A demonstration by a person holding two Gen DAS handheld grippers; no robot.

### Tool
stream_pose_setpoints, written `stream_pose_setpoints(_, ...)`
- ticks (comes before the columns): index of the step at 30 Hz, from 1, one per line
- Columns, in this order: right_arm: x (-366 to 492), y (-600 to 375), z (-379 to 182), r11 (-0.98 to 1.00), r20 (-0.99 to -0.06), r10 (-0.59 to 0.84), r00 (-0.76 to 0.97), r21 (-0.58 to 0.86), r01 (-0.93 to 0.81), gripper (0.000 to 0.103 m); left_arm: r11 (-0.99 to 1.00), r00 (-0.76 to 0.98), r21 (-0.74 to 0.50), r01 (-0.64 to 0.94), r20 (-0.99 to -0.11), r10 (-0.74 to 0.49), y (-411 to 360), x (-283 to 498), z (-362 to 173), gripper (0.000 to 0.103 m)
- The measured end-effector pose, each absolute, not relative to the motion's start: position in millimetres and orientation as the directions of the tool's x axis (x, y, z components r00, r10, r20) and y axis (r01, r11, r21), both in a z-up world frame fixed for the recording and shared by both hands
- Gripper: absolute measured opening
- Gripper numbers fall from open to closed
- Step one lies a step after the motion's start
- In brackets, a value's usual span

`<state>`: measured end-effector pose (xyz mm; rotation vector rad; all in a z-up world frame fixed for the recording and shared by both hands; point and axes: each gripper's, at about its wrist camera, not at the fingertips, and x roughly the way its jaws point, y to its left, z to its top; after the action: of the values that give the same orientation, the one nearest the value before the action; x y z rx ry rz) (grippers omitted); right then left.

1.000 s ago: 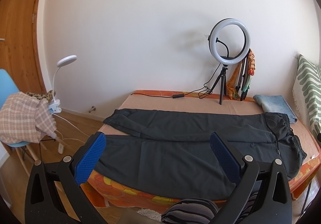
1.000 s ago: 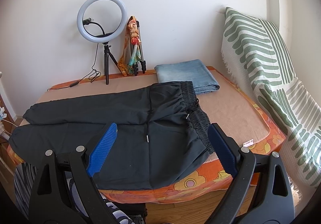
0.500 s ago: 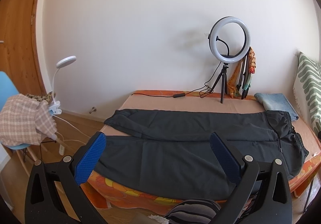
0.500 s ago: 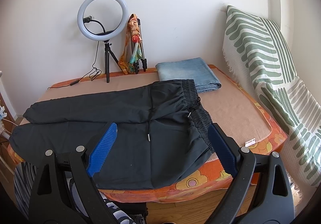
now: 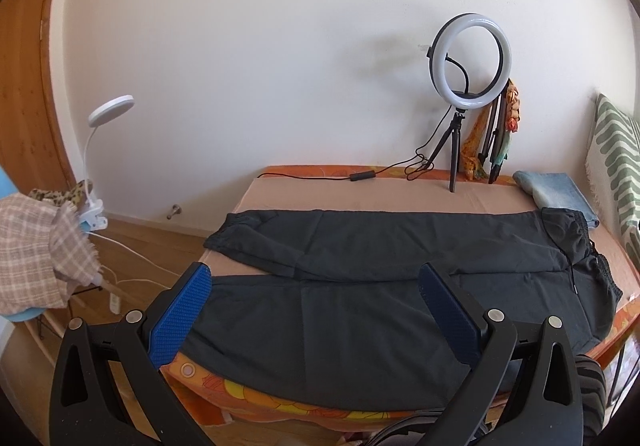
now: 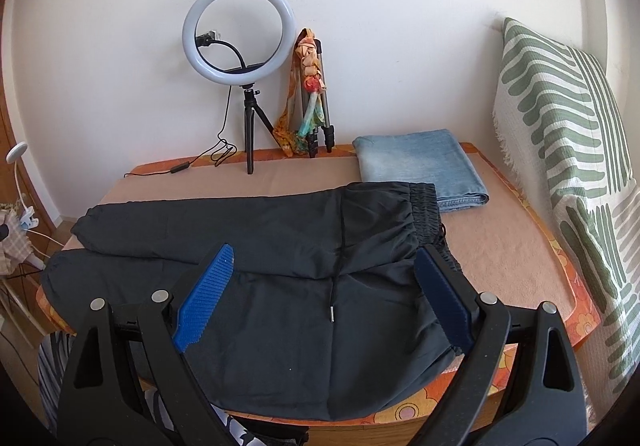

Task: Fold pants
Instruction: 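Grasp the waistband of the black pants with both grippers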

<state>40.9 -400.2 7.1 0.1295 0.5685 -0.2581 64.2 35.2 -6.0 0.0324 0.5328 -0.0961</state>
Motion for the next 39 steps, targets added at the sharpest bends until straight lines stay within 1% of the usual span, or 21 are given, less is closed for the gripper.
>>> stream_pose_setpoints(2, 59, -405, 16, 0.971, -0.559, -0.169, 0.812, 0.05, 0.236, 0.094, 0.994, 0.853, -0.001, 0.109, -0.514, -0.094, 44, 76, -7, 0.103)
stream_pose_setpoints(5, 88, -406, 32, 0.987, -0.574, -0.109, 0.812, 0.032, 0.155, 0.094, 0.995, 0.846, 0.044, 0.094, -0.53, -0.057, 53, 97, -7, 0.103)
stream_pose_setpoints(7, 109, -401, 42, 0.995, -0.579, -0.09, 0.811, -0.012, 0.102, 0.094, 0.996, 0.833, 0.045, 0.083, -0.551, -0.044, 63, 114, -9, 0.098)
stream_pose_setpoints(10, 140, -395, 52, 0.997, -0.595, -0.074, 0.801, -0.058, 0.05, 0.094, 0.997, 0.81, 0.011, 0.079, -0.584, -0.058, 78, 141, -12, 0.095)
stream_pose_setpoints(14, 182, -388, 55, 0.999, -0.629, -0.016, 0.778, -0.041, -0.012, 0.094, 0.998, 0.785, -0.003, 0.064, -0.617, -0.052, 96, 174, -19, 0.093)
stream_pose_setpoints(18, 218, -380, 54, 0.997, -0.658, 0.052, 0.751, -0.014, -0.082, 0.094, 0.999, 0.749, -0.014, 0.044, -0.661, -0.043, 115, 214, -28, 0.087)
stream_pose_setpoints(22, 257, -371, 50, 0.989, -0.684, 0.102, 0.722, -0.01, -0.15, 0.094, 1.0, 0.714, -0.02, 0.021, -0.7, -0.029, 135, 255, -38, 0.086)
stream_pose_setpoints(24, 275, -364, 45, 0.984, -0.692, 0.11, 0.713, -0.025, -0.176, 0.094, 1.0, 0.695, -0.004, 0.02, -0.719, -0.017, 142, 274, -45, 0.086)
stream_pose_setpoints(27, 307, -357, 28, 0.979, -0.721, 0.121, 0.682, -0.028, -0.202, 0.094, 0.999, 0.653, -0.044, 0.004, -0.757, -0.035, 158, 304, -58, 0.086)
stream_pose_setpoints(34, 365, -345, -35, 0.969, -0.781, 0.123, 0.612, -0.038, -0.244, 0.094, 0.996, 0.545, -0.087, -0.005, -0.835, -0.071, 161, 370, -95, 0.084)
stream_pose_setpoints(36, 378, -343, -54, 0.967, -0.798, 0.121, 0.59, -0.041, -0.253, 0.094, 0.997, 0.527, -0.081, -0.01, -0.848, -0.064, 157, 386, -104, 0.084)
stream_pose_setpoints(39, 398, -340, -80, 0.96, -0.823, 0.117, 0.556, -0.05, -0.276, 0.094, 0.999, 0.504, -0.036, -0.008, -0.863, -0.027, 152, 408, -116, 0.079)
